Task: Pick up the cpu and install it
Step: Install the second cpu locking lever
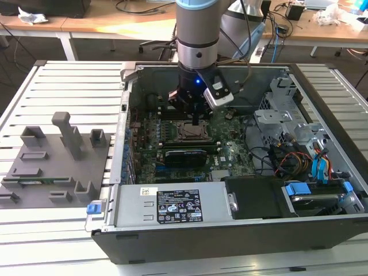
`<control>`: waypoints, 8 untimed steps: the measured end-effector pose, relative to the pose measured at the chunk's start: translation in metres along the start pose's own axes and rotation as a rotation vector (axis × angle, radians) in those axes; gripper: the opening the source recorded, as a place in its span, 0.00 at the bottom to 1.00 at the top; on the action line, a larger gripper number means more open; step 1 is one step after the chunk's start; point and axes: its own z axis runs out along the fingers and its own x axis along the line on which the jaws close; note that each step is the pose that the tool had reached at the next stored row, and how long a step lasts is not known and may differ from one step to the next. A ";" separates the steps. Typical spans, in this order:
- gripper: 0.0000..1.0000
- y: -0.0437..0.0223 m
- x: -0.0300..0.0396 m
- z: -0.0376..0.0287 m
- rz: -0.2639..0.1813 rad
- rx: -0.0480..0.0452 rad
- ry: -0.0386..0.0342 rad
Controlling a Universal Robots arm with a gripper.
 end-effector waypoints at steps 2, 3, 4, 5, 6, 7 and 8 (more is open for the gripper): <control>0.11 -0.0006 -0.0003 -0.0003 0.000 0.0001 0.0000; 0.11 -0.0011 -0.0003 -0.0003 0.000 0.0002 0.0001; 0.11 -0.0022 -0.0004 -0.0004 0.000 0.0002 0.0001; 0.11 -0.0033 -0.0005 -0.0004 0.000 0.0002 0.0001; 0.11 -0.0052 -0.0006 -0.0006 0.000 0.0003 0.0001; 0.11 -0.0065 -0.0007 -0.0007 0.000 0.0003 0.0001; 0.11 -0.0079 -0.0007 -0.0008 0.000 0.0002 0.0000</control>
